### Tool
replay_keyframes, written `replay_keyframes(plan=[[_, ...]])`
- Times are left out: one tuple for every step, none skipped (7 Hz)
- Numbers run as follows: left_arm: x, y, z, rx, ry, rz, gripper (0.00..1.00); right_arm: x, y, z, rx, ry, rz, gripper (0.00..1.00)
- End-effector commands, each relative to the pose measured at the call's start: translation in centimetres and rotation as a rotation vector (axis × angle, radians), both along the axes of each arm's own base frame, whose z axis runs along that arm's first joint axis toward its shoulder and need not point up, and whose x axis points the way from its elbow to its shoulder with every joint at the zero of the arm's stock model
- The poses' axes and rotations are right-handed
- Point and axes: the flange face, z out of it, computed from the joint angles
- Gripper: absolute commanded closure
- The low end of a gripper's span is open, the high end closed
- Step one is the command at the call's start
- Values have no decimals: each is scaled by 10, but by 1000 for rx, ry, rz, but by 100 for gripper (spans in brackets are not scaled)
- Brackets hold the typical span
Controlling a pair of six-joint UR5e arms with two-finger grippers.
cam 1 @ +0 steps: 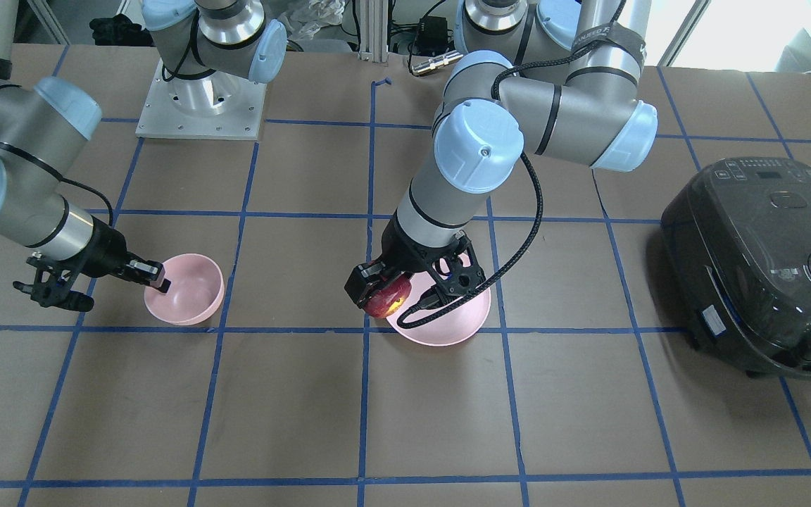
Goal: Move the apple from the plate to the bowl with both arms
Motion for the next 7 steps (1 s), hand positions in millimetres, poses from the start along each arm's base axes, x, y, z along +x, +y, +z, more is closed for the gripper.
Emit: replay_keyframes(plan=[[-16,5,11,90,125,172,96,106,4,13,-33,11,10,100],[-19,4,8,112,149,203,99,153,13,10,-40,31,42,100],[-20,4,4,126,148,225,99,165,26,-2,-12,27,63,100],[-21,4,4,115,152,220,99,169,35,-13,-10,12,64,100],[-21,3,1,118,150,218,99,176,39,-16,1,15,44,100],[-22,3,0,118,149,216,99,182,42,-18,7,29,57,79],[-24,5,-1,124,148,216,99,182,41,-17,7,29,56,21]])
